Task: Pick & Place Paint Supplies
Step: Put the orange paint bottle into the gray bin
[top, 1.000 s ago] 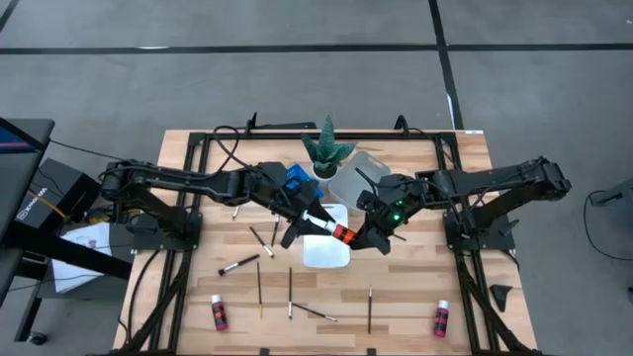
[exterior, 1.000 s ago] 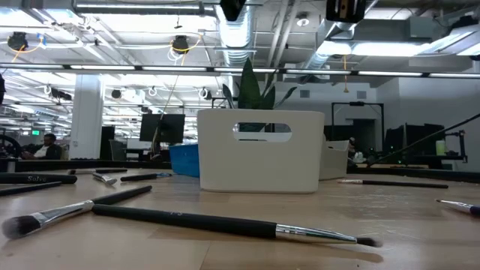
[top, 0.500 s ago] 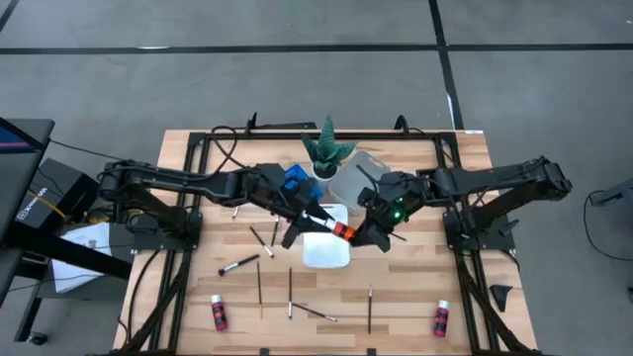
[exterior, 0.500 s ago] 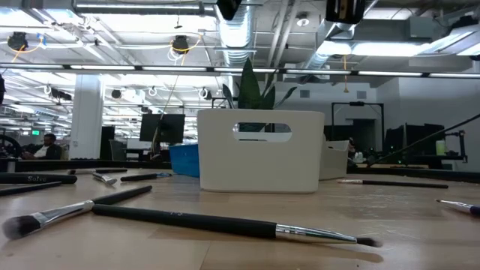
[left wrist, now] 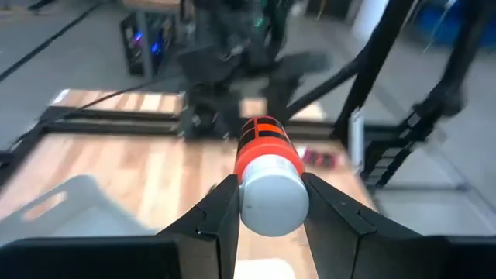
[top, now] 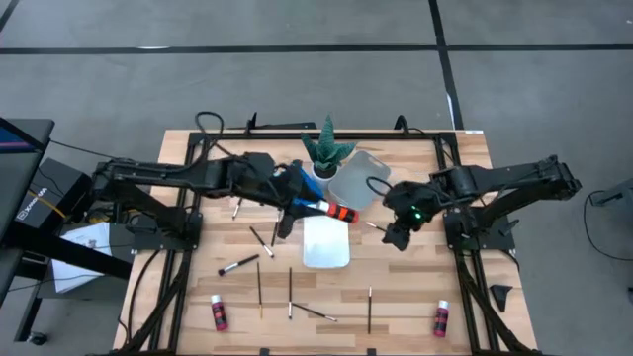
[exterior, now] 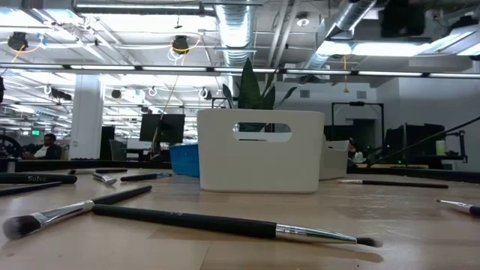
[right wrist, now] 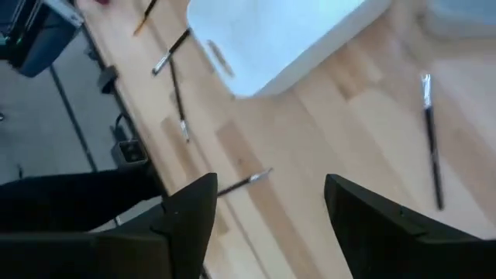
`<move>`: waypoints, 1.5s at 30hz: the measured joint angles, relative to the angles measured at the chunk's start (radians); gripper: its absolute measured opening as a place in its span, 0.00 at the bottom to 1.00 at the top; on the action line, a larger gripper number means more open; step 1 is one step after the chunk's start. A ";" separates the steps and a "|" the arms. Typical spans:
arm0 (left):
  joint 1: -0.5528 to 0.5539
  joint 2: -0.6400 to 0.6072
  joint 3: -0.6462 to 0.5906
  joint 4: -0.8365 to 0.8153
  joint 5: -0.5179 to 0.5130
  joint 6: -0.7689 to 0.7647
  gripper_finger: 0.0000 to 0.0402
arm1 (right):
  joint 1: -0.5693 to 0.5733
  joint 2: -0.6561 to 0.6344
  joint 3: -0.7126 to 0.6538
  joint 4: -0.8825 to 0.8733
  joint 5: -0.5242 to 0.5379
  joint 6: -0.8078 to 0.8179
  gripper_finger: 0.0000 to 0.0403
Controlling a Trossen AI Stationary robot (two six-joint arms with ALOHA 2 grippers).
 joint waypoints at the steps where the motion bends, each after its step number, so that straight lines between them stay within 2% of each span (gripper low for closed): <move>1: -0.006 0.025 0.044 -0.050 -0.032 0.017 0.27 | 0.012 -0.007 0.000 -0.014 0.013 0.018 0.58; 7: -0.010 0.199 0.342 -0.276 -0.112 0.064 0.27 | 0.081 -0.037 -0.013 -0.095 0.079 0.148 0.58; 15: 0.015 0.482 0.740 -0.507 -0.123 0.084 0.27 | 0.194 -0.138 -0.120 -0.104 0.154 0.345 0.58; 21: 0.050 0.683 0.983 -0.720 -0.149 0.009 0.27 | 0.303 -0.229 -0.145 -0.118 0.237 0.443 0.58; 27: 0.092 0.776 0.981 -0.777 -0.153 -0.097 0.27 | 0.378 -0.278 -0.145 -0.124 0.320 0.460 0.58; 33: 0.143 0.867 0.982 -0.781 -0.170 -0.227 0.27 | 0.401 -0.281 -0.146 -0.100 0.352 0.454 0.58; 37: 0.164 0.888 0.981 -0.783 -0.234 -0.276 0.27 | 0.405 -0.281 -0.145 -0.083 0.374 0.436 0.58; 45: 0.199 0.903 0.982 -0.805 -0.238 -0.345 0.27 | 0.405 -0.280 -0.146 -0.072 0.377 0.417 0.58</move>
